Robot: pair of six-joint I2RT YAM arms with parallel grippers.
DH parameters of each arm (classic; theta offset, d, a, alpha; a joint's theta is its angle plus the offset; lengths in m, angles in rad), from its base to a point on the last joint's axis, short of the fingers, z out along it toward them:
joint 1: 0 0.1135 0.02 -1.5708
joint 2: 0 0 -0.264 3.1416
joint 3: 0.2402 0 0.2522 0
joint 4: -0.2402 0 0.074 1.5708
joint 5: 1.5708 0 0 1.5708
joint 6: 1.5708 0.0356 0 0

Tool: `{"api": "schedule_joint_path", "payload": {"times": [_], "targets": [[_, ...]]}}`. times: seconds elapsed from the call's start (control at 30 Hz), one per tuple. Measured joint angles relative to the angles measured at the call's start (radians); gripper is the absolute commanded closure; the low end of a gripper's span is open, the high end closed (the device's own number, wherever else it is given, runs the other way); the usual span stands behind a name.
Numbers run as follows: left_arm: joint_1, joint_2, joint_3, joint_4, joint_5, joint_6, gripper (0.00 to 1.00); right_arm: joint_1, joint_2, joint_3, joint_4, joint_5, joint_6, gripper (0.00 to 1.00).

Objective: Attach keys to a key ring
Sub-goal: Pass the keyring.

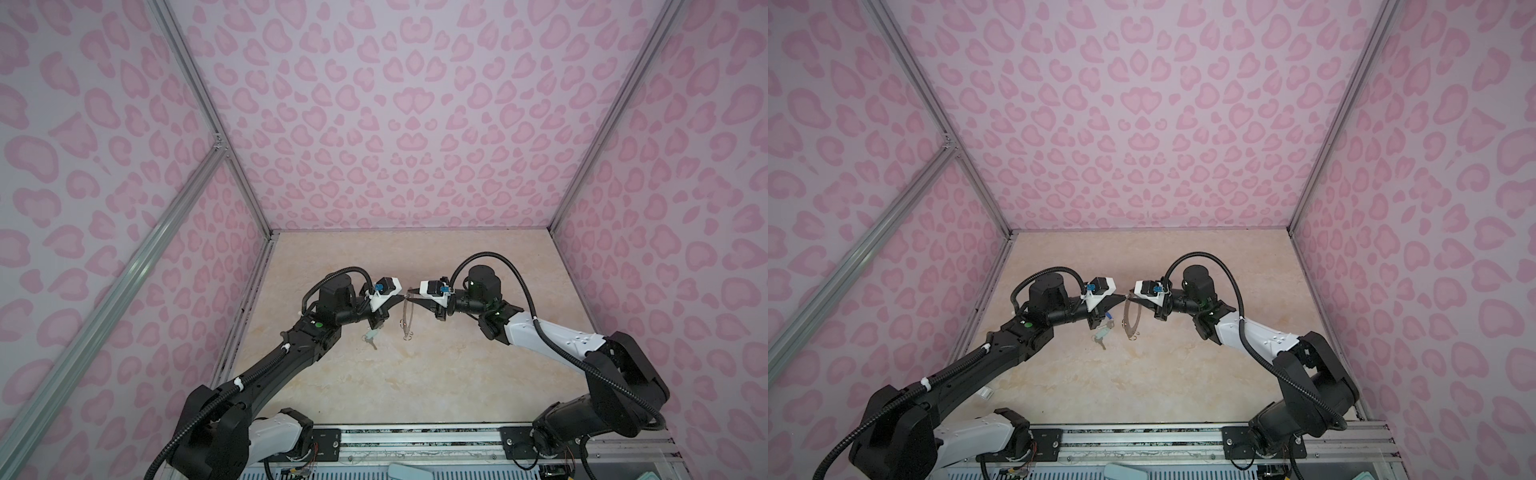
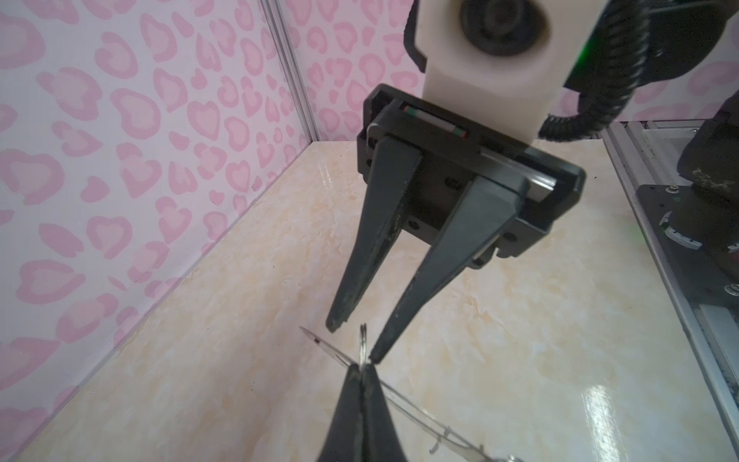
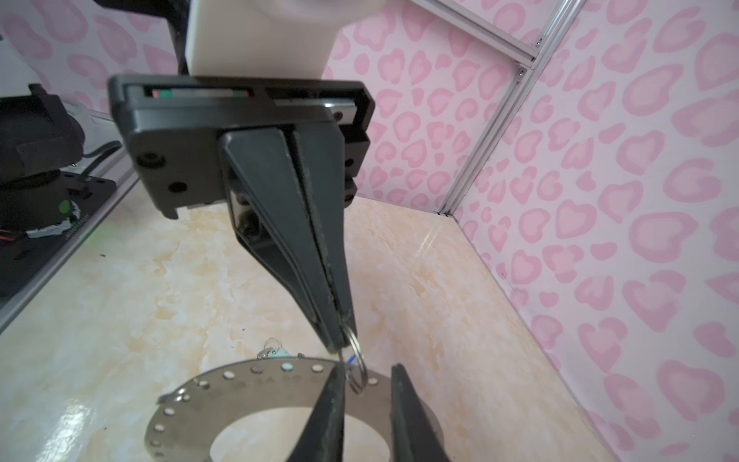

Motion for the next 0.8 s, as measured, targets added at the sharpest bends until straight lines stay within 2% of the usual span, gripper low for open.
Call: {"api": "schedule_joint_path", "payload": {"times": [0.27, 0.43, 0.53, 0.8], "targets": [[-0.023, 0.032, 0.068, -0.164, -0.091, 0.062, 0.97, 0.023, -0.016, 0.000, -0.075, 0.095, -0.068, 0.77], [-0.036, 0.049, 0.100, -0.228, -0.123, 0.082, 0.97, 0.051, -0.007, 0.003, -0.088, 0.126, -0.086, 0.81], [-0.043, 0.054, 0.113, -0.257, -0.131, 0.095, 0.97, 0.057, -0.003, 0.005, -0.088, 0.139, -0.092, 0.85], [-0.048, 0.055, 0.122, -0.289, -0.134, 0.125, 0.97, 0.059, -0.003, 0.004, -0.091, 0.157, -0.095, 0.89]]}}
